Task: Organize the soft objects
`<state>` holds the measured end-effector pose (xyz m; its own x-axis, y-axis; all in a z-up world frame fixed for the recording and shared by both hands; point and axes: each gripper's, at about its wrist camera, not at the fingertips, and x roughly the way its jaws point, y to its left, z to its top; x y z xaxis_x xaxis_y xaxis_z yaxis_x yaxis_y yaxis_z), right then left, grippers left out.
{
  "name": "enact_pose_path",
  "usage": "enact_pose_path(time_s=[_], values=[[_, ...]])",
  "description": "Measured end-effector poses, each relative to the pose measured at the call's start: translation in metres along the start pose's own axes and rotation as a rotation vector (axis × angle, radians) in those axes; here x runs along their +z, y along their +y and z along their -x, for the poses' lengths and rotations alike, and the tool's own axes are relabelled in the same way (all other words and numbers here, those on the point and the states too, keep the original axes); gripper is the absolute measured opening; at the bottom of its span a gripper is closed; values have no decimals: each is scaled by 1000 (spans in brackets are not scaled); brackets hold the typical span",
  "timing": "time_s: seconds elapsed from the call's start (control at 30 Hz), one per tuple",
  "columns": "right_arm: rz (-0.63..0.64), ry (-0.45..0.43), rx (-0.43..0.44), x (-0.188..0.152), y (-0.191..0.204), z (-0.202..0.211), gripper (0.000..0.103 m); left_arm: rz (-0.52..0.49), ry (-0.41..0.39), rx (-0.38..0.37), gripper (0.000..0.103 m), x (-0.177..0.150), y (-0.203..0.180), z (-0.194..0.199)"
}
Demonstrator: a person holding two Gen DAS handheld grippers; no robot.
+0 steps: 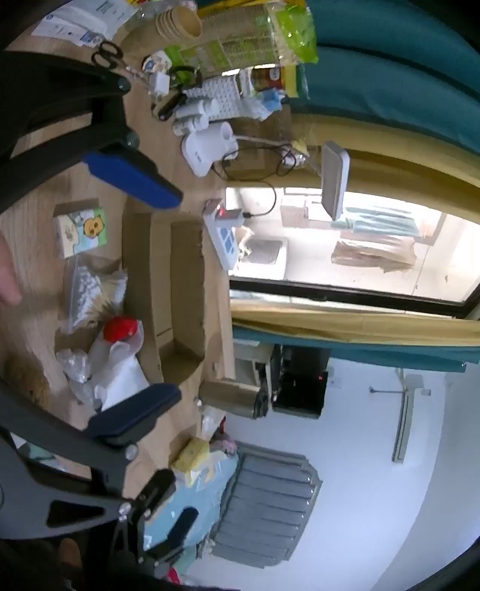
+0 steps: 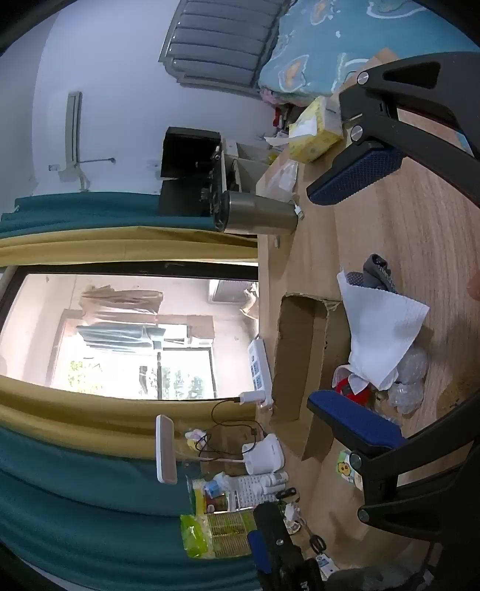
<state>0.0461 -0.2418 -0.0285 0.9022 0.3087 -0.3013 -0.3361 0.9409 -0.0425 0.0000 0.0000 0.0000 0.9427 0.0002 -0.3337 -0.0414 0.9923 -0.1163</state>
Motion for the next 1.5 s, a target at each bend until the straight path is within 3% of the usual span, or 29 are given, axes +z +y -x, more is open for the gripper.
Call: enact_pose_path(time_s=[0.1,0.57,1.5], values=[[3,15,3,-1,-1,0,103,52,-9,-18,97,-1,2,0],[42,9,6,-4,5,2,103,21,-1,35,97,-5,-1,1],[33,15,17,-3,5,6,103,74,-34,-4,96,-7,2,13]])
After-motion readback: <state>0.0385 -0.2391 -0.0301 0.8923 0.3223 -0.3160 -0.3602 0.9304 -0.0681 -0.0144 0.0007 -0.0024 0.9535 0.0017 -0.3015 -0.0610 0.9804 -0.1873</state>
